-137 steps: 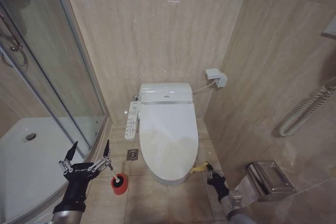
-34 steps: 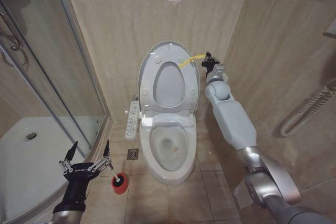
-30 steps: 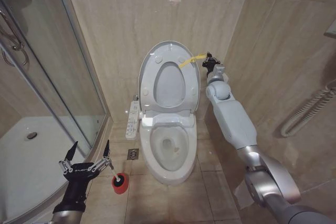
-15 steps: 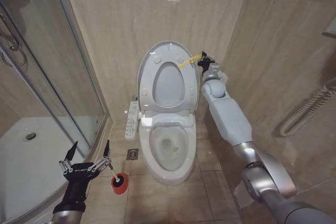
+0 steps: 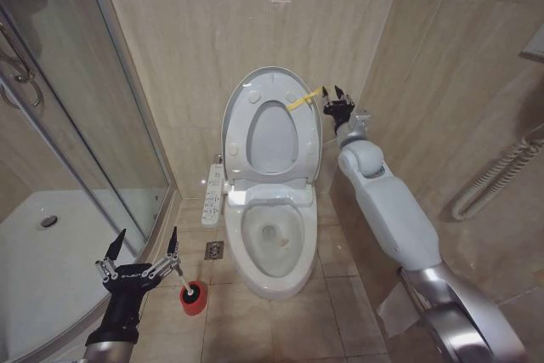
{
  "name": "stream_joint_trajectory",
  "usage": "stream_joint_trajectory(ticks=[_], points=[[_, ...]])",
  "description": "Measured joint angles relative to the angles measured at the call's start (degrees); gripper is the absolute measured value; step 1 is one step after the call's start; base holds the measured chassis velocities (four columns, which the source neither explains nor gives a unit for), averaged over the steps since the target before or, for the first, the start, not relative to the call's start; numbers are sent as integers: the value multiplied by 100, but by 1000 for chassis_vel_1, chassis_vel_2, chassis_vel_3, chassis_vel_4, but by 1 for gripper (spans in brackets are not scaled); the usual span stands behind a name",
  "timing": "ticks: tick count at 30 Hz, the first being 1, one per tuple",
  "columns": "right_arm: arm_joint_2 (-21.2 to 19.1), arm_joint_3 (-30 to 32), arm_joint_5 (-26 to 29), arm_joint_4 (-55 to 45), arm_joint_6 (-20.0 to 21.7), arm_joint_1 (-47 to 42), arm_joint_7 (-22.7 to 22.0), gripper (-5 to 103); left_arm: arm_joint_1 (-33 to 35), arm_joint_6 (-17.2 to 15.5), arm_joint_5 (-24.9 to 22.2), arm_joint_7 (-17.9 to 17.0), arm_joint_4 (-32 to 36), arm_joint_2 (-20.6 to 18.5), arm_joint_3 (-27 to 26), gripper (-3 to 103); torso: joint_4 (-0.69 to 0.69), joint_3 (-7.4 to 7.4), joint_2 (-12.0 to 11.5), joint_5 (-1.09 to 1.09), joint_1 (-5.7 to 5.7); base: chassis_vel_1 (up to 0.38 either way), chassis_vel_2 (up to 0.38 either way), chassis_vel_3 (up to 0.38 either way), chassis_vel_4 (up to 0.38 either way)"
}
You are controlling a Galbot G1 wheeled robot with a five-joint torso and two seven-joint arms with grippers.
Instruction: Open the toilet lid, clean the toilet bowl with a toilet brush, close the toilet lid, and flush.
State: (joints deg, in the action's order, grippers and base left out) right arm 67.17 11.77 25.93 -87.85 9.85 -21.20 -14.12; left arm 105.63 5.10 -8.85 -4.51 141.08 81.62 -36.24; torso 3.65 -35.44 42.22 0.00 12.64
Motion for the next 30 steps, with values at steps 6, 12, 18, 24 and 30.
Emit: stream_joint_trajectory(ticks=[6,12,18,24,30], points=[[-259,253,393,-865,175,-769,-131,65,0,0,0,0,0,-1,-1,100,3,0,0,1,0,0,0,0,0],[-639,596,645,-1724,275,-1473,-230,65,0,0,0,0,-1,0,0,100,2,0,0,0,0,0,0,0,0],[-1383,1113,1580,-3143,453,-2984,-563,91,0,0,0,0,0,0,0,100,3,-1,0,3,0,0,0,0,0],[-1473,1479,1772,-4136,576,-4008,-894,100,0,0,0,0,0,0,0,100,0,0,1,-1,0,0,0,0,0],[-1182,1690,1365,-4422,489,-4761,-796,100,0,0,0,0,0,0,0,100,-1,0,0,-1,0,0,0,0,0]])
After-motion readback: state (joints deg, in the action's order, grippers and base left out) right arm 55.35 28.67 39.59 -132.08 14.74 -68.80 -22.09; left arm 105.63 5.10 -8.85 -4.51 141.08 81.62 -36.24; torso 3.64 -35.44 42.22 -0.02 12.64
